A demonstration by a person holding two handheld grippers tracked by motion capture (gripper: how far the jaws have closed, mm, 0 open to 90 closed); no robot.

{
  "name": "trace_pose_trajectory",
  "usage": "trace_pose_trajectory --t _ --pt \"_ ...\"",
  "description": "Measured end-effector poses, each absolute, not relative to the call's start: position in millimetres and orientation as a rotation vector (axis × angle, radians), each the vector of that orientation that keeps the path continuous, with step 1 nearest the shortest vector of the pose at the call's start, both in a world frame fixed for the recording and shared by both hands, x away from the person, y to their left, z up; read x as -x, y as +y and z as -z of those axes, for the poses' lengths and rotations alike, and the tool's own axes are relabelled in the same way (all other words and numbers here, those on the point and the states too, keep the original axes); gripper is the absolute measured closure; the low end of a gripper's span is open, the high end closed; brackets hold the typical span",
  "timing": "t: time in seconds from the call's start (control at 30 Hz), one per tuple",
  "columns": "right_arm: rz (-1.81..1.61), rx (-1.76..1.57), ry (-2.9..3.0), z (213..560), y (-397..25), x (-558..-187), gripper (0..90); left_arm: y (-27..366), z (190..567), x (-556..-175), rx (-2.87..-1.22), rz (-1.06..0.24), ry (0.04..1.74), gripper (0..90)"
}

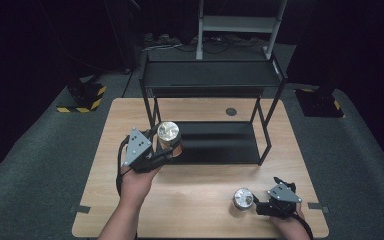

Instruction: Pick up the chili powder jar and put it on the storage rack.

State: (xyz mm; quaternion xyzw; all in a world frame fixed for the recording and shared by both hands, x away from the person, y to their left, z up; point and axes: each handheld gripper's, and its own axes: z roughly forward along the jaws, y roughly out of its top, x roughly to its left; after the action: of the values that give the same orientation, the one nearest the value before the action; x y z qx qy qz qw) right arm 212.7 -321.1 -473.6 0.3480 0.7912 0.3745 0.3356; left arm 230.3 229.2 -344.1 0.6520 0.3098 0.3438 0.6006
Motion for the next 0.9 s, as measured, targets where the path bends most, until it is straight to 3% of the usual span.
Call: trace_pose_trajectory --t 0.9 --pt "-0.981 -0.904 2.066 473.7 -321.9 -212.7 0.0 216.6 291.3 -252.0 -1.435 -0.843 0.671 34.6"
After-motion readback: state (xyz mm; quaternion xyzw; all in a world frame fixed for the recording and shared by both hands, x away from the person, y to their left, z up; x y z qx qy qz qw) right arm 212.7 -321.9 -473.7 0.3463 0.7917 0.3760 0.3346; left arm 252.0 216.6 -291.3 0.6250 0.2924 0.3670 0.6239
